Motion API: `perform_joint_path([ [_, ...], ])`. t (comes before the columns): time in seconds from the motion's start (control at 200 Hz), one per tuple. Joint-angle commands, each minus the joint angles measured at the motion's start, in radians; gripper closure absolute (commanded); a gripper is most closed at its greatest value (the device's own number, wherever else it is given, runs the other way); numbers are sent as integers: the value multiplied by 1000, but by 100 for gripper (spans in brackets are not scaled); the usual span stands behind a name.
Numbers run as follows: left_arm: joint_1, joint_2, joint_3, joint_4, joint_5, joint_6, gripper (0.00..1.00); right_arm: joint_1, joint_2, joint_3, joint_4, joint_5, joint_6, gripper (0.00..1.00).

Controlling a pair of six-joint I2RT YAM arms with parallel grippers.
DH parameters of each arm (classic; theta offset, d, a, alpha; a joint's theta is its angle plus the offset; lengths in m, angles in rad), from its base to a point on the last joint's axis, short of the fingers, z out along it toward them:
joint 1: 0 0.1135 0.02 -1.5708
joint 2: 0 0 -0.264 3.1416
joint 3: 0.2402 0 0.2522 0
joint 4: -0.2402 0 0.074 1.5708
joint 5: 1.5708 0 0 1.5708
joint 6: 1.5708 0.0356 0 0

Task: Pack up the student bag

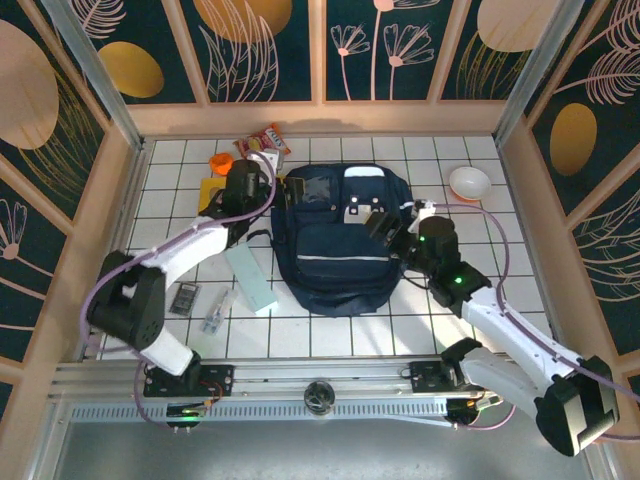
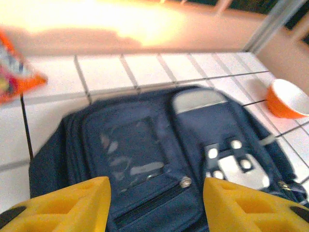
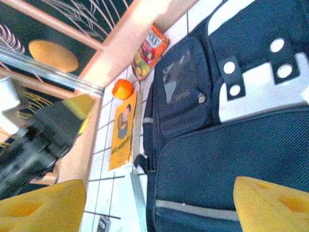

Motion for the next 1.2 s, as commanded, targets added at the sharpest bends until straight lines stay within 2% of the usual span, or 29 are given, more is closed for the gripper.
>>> perform_joint_path([
  [0.0,-60,-73,-50,-67,0,244,46,-39,-30,-55,8,-41,4,20],
  [0.295,-197,-121,-131,-159,143,544,49,-37,-40,-128,95,-37,50,20],
  [0.495,-219,-93,-157,-150,285,650,50,19,-49,-149,100,-5,41,20],
  [0.756,-285,-23,-69,-266,235,770,45,21,-78,-143,80,-11,15,19],
  [0.876,-295,-23,-72,-266,236,799,41,17,-102,-143,65,-9,7,19],
  [1.196,-327,21,-75,-278,218,873,33,-75,-184,-149,-44,-61,-24,16],
])
